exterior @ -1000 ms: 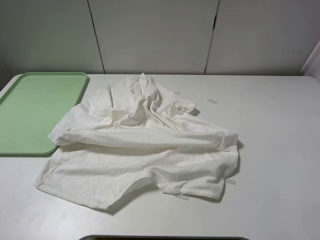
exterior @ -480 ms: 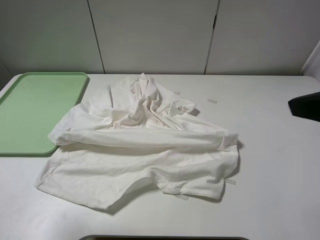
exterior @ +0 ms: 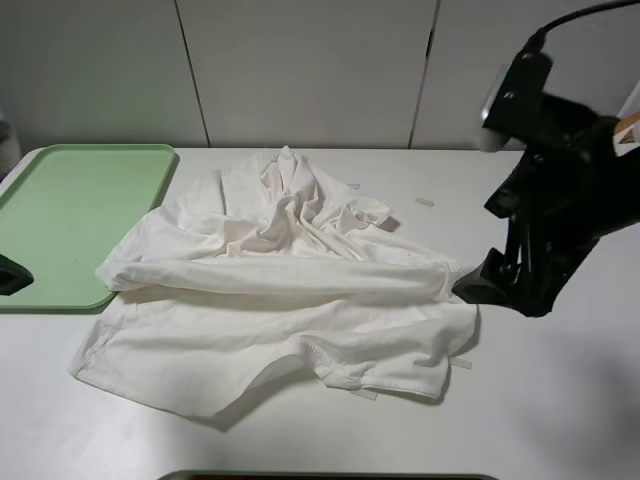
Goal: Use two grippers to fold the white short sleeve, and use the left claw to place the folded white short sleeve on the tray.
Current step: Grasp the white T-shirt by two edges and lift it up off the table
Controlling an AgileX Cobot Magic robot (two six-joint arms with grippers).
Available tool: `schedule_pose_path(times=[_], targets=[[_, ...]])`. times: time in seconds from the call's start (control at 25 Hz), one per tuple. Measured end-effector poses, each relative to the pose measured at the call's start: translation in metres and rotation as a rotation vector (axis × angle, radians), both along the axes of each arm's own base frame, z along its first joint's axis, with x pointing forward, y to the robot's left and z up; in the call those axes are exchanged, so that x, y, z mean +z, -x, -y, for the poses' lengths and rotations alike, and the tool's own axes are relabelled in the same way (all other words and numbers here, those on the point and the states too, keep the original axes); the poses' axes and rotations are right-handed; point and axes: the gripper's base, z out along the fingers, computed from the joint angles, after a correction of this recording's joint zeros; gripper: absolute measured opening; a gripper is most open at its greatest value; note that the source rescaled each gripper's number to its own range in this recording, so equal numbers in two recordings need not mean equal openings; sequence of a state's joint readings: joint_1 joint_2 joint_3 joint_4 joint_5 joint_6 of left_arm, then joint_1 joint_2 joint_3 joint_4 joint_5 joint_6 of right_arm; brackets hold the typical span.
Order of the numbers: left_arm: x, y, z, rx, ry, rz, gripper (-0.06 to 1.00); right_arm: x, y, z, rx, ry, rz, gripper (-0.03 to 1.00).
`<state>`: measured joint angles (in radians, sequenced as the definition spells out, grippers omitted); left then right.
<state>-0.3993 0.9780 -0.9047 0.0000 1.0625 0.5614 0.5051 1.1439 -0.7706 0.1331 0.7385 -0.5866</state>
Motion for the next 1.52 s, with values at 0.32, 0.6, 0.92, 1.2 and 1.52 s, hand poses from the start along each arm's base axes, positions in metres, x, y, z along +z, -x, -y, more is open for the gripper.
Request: schedule_pose_path(times=[0.32,0.6,0.92,1.2,1.52], targets=[[-0.036,-0.041,0.017,-0.088,-0.082,-0.085,0.95,-0.037,-0.021,-0.007,0.09,0.174,-0.071,1.0],[-0.065,-0.061,0.021,-0.154,-0.187,-0.186,0.95,-0.043,-0.032,-0.01,0.181,0.231,0.016,1.0],[-0.086,-0.087,0.027,-0.227,-0.279,-0.237,0.95,-0.057,-0.04,-0.018,0.213,0.241,0.014,1.0],[-0.096,-0.107,0.035,-0.274,-0.284,-0.206,0.95,-0.073,-0.042,-0.04,0.312,0.256,0.049,1.0],[-0.114,-0.118,0.039,-0.321,-0.295,-0.214,0.95,-0.088,-0.048,-0.044,0.324,0.279,0.023,1.0]])
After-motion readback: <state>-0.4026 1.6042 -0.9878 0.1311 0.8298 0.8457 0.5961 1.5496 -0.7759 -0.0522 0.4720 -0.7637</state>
